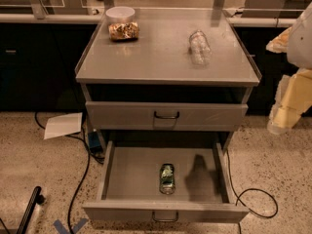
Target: Pick green can from middle drawer and place on counter
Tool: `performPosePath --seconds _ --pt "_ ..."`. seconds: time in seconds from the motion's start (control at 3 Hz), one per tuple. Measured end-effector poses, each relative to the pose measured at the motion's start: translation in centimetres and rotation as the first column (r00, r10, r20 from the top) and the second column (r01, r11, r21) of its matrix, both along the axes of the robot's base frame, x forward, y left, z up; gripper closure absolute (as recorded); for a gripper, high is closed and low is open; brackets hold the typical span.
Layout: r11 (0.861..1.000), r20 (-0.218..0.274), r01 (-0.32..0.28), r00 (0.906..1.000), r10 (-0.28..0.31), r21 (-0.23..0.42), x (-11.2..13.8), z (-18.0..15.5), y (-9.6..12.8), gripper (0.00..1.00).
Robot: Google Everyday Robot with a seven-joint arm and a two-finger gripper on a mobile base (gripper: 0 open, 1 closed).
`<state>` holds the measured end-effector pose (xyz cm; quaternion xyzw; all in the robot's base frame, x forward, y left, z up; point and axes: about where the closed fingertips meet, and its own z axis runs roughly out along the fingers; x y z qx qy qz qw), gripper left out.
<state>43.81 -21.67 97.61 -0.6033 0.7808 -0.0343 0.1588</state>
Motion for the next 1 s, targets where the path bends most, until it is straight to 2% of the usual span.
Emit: performPosePath --seconds 0.33,0.67,1.0 --pt "1.0 0.0 0.0 1.0 0.0 0.0 0.0 0.0 0.0 0.0" --pt "0.998 0.047 0.056 0.9972 -0.058 0.037 0.3 -0.1 0.0 0.0" --pt "0.97 0.097 0.211 0.9699 -0.223 0.121 1.0 -1.2 -1.1 0.0"
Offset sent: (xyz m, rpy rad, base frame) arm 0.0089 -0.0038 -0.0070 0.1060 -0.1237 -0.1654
